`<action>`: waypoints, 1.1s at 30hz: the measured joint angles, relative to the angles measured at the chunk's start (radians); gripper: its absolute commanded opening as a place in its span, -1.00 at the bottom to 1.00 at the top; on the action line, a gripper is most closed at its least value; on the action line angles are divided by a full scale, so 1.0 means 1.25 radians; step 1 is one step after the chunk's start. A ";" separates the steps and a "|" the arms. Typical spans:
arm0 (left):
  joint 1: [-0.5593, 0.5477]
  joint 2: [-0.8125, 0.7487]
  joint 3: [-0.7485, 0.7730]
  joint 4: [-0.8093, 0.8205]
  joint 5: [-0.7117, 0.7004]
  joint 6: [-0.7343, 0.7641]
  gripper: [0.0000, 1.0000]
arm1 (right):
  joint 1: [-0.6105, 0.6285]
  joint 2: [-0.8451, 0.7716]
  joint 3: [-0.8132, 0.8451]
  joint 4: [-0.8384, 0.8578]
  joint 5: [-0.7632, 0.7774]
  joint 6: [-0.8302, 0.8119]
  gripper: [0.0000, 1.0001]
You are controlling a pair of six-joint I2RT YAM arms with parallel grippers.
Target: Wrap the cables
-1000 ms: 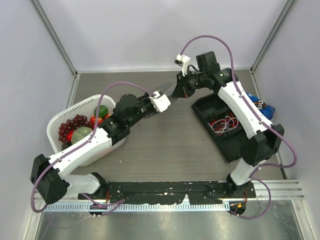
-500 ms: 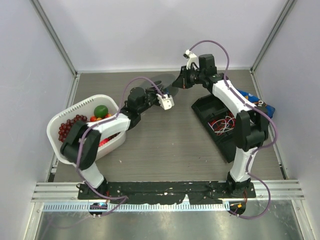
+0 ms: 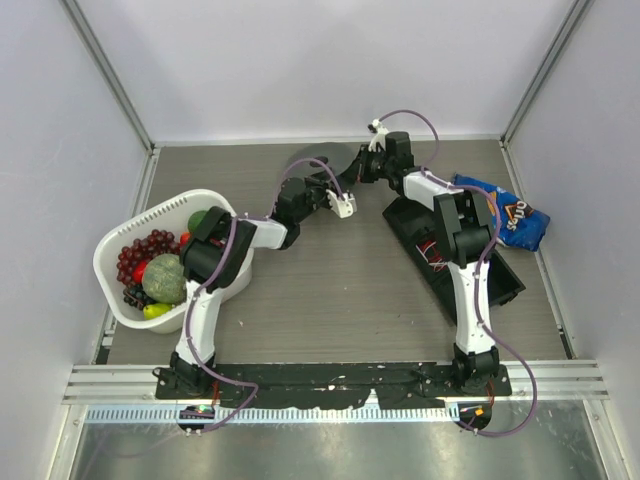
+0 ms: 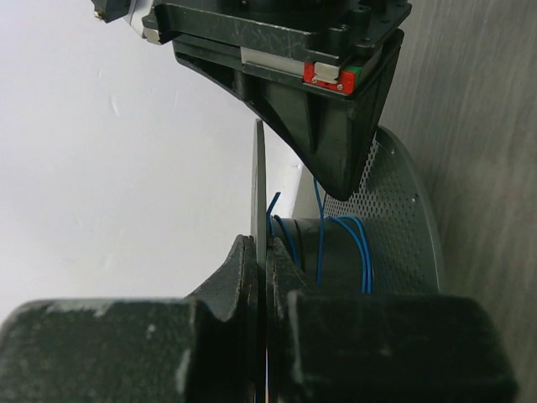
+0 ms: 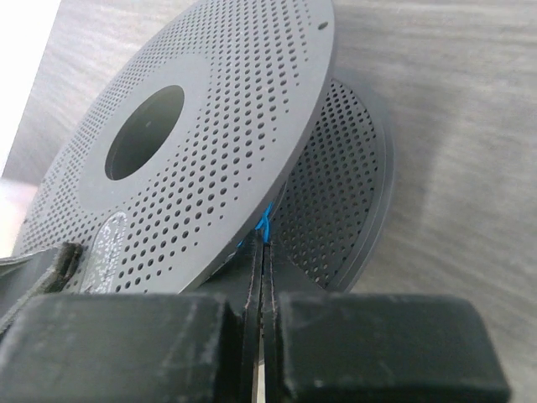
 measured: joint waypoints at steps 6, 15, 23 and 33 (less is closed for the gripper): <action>0.029 0.145 0.114 0.099 0.029 0.061 -1.00 | -0.009 0.081 0.069 0.109 0.019 0.045 -0.99; 0.065 0.319 0.300 0.163 0.089 0.109 -0.99 | -0.014 0.189 0.153 0.252 0.049 0.089 -0.99; 0.084 0.365 0.325 0.197 0.172 0.154 0.02 | -0.014 0.262 0.193 0.306 0.074 0.111 -0.99; 0.085 0.325 0.182 0.274 0.281 0.100 0.19 | -0.014 0.265 0.201 0.335 0.096 0.113 -0.99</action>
